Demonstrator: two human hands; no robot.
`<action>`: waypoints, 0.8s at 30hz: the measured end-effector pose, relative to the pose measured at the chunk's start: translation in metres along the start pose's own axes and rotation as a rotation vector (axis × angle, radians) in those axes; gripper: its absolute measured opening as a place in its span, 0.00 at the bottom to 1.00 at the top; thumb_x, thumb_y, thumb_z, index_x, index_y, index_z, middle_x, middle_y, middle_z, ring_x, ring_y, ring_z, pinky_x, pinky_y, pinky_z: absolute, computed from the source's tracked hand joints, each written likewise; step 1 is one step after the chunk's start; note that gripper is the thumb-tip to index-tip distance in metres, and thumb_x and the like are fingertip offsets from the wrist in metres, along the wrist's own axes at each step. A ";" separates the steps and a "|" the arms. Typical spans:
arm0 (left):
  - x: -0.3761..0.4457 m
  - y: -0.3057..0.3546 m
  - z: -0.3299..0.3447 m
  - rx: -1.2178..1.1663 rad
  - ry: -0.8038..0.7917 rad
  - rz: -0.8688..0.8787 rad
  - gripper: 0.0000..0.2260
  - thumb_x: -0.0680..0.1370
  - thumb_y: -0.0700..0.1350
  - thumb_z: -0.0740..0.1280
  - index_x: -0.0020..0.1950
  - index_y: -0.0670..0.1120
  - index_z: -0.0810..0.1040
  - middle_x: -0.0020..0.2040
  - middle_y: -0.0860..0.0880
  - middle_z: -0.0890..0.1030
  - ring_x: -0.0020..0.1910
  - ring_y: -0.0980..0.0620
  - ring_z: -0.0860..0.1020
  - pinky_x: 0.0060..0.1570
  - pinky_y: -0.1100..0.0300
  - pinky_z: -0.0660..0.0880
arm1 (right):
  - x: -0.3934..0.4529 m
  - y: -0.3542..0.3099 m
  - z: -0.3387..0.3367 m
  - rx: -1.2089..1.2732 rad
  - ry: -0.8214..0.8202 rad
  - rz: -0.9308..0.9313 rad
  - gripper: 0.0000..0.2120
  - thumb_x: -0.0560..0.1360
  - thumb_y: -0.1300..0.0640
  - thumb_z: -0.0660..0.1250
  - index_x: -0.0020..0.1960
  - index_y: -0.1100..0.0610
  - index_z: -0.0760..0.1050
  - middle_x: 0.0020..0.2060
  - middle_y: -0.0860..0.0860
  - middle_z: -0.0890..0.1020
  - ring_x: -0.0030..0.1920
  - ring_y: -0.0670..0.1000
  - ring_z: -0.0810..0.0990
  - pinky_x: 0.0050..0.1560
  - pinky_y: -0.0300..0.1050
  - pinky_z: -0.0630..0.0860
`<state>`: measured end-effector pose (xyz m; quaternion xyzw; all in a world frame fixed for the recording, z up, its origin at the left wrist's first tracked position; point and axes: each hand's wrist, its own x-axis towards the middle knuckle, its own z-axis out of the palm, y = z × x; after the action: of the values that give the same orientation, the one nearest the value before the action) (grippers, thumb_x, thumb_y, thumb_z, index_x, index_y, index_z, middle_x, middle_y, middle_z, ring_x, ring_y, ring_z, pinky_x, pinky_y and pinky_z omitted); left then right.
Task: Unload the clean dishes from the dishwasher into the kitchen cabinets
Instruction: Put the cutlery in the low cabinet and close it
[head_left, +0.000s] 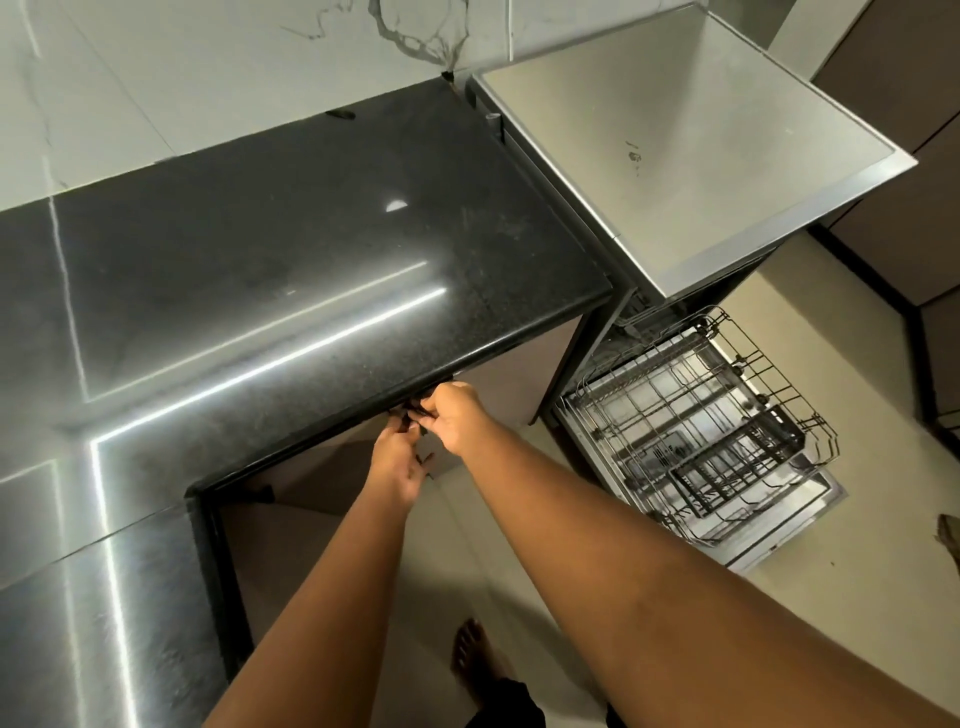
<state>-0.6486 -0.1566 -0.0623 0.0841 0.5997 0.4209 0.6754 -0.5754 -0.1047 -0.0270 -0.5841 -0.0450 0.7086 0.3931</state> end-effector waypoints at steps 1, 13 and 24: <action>0.000 0.001 -0.001 0.063 -0.007 0.008 0.21 0.83 0.36 0.55 0.75 0.50 0.66 0.69 0.46 0.75 0.67 0.45 0.72 0.61 0.43 0.71 | 0.001 0.000 -0.001 -0.024 -0.021 0.007 0.20 0.74 0.80 0.48 0.54 0.64 0.73 0.52 0.67 0.78 0.59 0.63 0.80 0.61 0.58 0.76; -0.008 0.015 -0.015 0.432 0.121 -0.021 0.23 0.83 0.41 0.60 0.78 0.48 0.61 0.75 0.45 0.66 0.73 0.45 0.65 0.69 0.42 0.66 | -0.019 -0.008 -0.041 -0.429 0.024 -0.052 0.25 0.79 0.70 0.52 0.71 0.54 0.70 0.58 0.57 0.79 0.58 0.55 0.78 0.60 0.55 0.78; -0.060 -0.013 0.022 0.985 0.047 0.287 0.27 0.81 0.50 0.64 0.77 0.43 0.61 0.75 0.42 0.67 0.72 0.43 0.67 0.69 0.50 0.66 | -0.059 0.010 -0.093 -1.317 0.047 -0.476 0.28 0.78 0.54 0.68 0.76 0.53 0.65 0.71 0.57 0.70 0.72 0.58 0.69 0.71 0.51 0.68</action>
<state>-0.6192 -0.1964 -0.0201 0.4643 0.7245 0.1786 0.4772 -0.4992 -0.1844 -0.0146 -0.6902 -0.5833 0.4158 0.1028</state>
